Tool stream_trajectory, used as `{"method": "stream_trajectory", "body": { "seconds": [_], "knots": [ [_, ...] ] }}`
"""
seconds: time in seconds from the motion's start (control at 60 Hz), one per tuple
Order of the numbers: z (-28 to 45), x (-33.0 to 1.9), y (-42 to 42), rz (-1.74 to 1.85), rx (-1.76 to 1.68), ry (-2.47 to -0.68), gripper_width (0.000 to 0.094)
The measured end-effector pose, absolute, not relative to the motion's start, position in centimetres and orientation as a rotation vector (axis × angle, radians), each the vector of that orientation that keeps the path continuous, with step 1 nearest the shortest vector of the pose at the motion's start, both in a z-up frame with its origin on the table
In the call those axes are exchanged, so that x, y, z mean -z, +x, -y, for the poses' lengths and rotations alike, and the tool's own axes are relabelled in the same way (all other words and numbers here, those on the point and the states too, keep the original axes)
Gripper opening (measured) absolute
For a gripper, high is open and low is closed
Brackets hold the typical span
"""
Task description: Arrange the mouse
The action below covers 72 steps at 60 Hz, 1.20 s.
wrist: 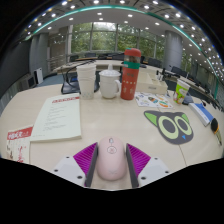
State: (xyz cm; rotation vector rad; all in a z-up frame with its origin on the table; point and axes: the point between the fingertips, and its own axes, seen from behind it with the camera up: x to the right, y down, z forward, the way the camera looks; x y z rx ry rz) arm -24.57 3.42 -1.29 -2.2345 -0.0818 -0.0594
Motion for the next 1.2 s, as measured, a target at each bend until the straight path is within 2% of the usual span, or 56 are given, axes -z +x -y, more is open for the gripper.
{"method": "stream_trajectory", "body": {
  "seconds": [0.017,0.1,0.283,0.383,0.467,0.683,0.783,0.883,1.15,1.2],
  "knots": [
    [-3.4,1.4,-24.8,0.083,0.041,-2.237,0.0486],
    [-3.5,1.4,-24.9,0.095,0.037,-2.24,0.0465],
    [-3.6,1.3,-25.2,0.122,0.031,-2.255,0.0342],
    [-3.3,0.5,-25.4,0.14,-0.013,-2.261,0.0319],
    [-3.5,-2.5,-25.4,0.174,-0.04,-2.216,0.0313],
    [-6.8,-14.5,-19.0,0.129,-0.11,-2.043,0.0313],
    [-9.3,-16.3,-13.5,0.102,-0.091,-2.016,0.0311],
    [-11.9,-14.2,-8.4,0.073,-0.068,-2.037,0.0311],
    [-14.2,-3.0,-1.0,0.069,-0.024,-2.169,0.0317],
    [-14.2,-1.6,-0.8,0.077,-0.032,-2.185,0.0351]
  ]
}}
